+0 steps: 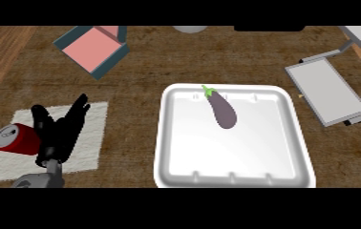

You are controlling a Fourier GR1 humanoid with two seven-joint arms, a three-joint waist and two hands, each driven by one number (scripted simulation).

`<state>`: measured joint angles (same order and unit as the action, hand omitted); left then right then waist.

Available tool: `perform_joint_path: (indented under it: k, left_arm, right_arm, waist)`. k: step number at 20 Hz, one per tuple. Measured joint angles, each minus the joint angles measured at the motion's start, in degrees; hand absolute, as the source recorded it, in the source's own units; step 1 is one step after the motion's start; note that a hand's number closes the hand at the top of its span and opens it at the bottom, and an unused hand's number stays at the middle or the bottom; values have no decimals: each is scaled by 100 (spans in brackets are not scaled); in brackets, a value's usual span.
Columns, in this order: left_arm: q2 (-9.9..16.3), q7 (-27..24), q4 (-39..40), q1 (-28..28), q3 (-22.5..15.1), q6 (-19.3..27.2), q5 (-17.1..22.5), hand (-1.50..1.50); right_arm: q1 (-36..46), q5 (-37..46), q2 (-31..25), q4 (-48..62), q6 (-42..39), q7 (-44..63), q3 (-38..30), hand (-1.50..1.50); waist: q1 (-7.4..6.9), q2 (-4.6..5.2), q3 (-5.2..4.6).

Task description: Pick the cupcake from the tray and place it in the tiered shelf

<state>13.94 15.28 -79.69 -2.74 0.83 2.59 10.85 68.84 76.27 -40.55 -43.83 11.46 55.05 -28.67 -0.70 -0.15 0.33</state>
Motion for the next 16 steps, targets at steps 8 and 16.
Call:
perform_joint_path:
  k: [8,16]
  left_arm:
    - [1,40,-42,16,34,-34,-23,0]
    - [-18,51,-22,38,95,-27,-46,0]
  right_arm:
    - [14,-447,92,-453,1037,-117,-416,-150]
    - [-238,-419,72,-1305,1773,-49,-618,-150]
  waist:
    - [-10,6,-3]
    - [59,-20,-2]
